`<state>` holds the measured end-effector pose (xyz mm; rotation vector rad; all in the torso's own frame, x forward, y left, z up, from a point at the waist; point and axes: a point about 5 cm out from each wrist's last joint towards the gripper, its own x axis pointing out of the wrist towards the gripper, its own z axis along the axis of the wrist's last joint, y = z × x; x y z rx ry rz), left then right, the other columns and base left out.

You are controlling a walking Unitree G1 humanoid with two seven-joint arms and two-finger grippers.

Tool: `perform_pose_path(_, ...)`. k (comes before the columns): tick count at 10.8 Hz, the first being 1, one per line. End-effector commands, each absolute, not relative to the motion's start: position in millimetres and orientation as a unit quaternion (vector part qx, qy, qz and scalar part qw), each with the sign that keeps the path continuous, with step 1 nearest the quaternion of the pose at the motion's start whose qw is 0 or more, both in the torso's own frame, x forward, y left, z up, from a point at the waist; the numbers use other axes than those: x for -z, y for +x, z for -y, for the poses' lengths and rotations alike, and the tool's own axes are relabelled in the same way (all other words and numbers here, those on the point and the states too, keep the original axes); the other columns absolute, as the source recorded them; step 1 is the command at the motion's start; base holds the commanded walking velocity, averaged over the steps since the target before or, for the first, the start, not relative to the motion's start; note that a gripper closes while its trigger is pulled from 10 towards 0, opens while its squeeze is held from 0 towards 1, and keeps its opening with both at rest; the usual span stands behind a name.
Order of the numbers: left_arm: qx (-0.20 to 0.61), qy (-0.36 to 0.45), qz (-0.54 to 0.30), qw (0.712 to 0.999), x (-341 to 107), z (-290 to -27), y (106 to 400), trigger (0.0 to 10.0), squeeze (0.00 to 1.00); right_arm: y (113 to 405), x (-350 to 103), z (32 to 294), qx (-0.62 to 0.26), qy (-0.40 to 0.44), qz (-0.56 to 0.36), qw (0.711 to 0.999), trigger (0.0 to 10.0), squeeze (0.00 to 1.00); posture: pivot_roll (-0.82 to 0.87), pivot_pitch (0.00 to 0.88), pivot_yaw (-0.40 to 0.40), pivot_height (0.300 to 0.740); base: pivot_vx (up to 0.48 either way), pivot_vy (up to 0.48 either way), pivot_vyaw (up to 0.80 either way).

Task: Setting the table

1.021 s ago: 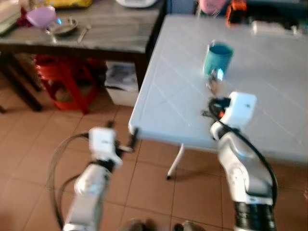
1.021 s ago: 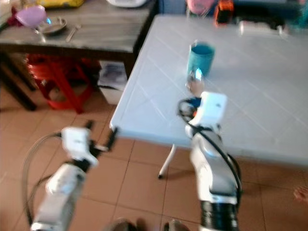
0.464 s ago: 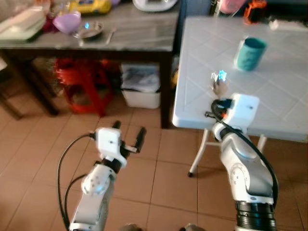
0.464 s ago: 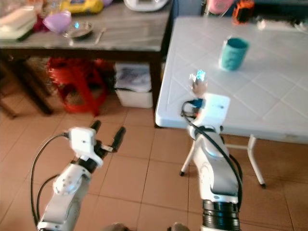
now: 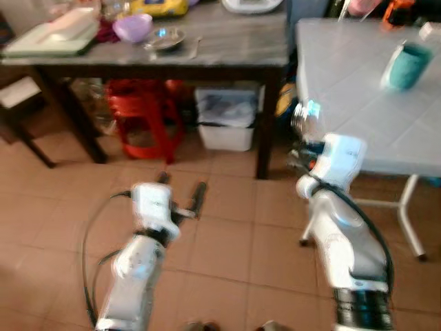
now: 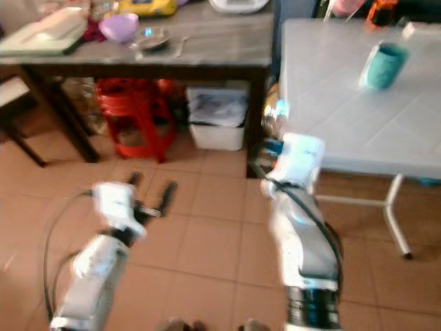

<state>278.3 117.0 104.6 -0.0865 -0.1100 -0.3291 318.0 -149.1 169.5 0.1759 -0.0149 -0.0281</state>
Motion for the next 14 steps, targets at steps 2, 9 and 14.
perform_pose_path(2, 0.161, -0.033, 0.058, 0.985, -106.5, -121.3, 278.9, 10.0, 0.00, 318.6, -175.5, 143.3, 0.005, 0.092, 0.022, 0.996, 10.0, 0.00, -0.05, 0.144, 0.064, 0.740, 0.000, 0.474, 0.00)
perform_pose_path(9, 0.171, -0.041, 0.071, 0.982, -110.9, -125.0, 276.9, 10.0, 0.00, 319.1, -173.1, 142.8, 0.003, 0.089, 0.021, 0.996, 10.0, 0.00, -0.05, 0.138, 0.060, 0.740, 0.090, 0.132, 0.00)
perform_pose_path(14, 0.179, -0.047, 0.069, 0.980, -110.4, -122.6, 277.6, 10.0, 0.00, 321.3, -172.9, 143.5, 0.001, 0.086, 0.022, 0.996, 10.0, 0.00, -0.05, 0.133, 0.058, 0.740, 0.480, 0.000, 0.00)
